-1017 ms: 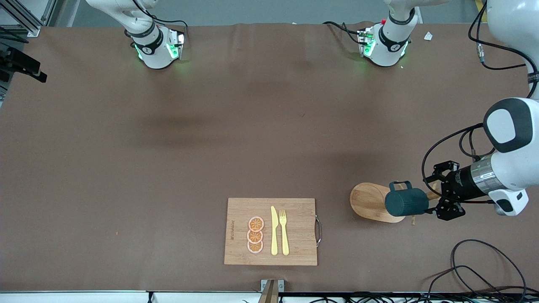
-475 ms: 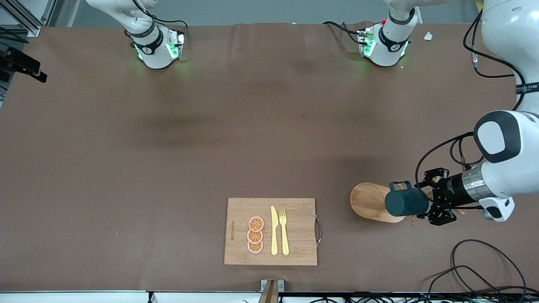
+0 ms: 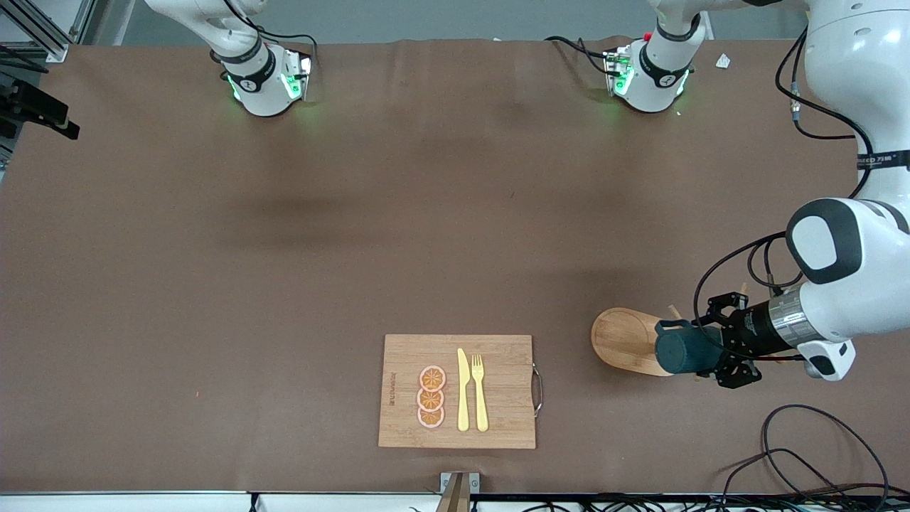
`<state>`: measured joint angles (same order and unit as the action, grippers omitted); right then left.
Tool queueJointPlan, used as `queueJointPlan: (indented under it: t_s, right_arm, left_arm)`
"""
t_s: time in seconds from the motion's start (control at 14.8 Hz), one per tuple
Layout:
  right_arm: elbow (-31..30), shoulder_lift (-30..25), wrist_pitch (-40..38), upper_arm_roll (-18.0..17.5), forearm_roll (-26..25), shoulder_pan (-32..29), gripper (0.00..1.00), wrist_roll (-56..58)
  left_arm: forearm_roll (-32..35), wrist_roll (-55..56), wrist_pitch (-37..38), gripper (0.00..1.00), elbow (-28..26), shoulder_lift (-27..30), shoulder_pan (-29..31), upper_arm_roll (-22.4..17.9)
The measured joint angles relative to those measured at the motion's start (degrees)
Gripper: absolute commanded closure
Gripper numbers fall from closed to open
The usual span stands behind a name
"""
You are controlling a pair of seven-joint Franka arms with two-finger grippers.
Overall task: Transfer cup from left to right arm and place
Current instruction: 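Grasp the teal mug with the left gripper and lift it off the stand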
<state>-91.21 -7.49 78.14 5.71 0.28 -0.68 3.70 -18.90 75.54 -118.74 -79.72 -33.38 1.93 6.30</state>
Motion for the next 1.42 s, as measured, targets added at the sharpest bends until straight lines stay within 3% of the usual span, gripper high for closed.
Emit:
queueJointPlan:
  t_s: [0.14,0.27,0.47,0.88,1.42]
  right_arm:
    - [0.0,0.0,0.0,0.0,0.0,0.0,0.00,0.0]
    - [0.0,0.0,0.0,0.0,0.0,0.0,0.00,0.0]
    - [0.0,0.0,0.0,0.0,0.0,0.0,0.00,0.0]
    - [0.0,0.0,0.0,0.0,0.0,0.0,0.00,0.0]
    - [0.0,0.0,0.0,0.0,0.0,0.0,0.00,0.0]
  left_arm:
    - [-0.1,0.0,-0.2,0.09,0.0,-0.2,-0.3,0.0]
    - [-0.1,0.0,-0.2,0.42,0.0,-0.2,-0.7,0.0]
    - [-0.1,-0.1,-0.2,0.70,0.1,-0.2,-1.1,0.4]
    - [-0.1,-0.1,-0.4,0.71,0.5,-0.2,-1.1,1.3]
    - [-0.1,3.9,-0.3,0.70,1.7,2.5,-1.2,6.2]
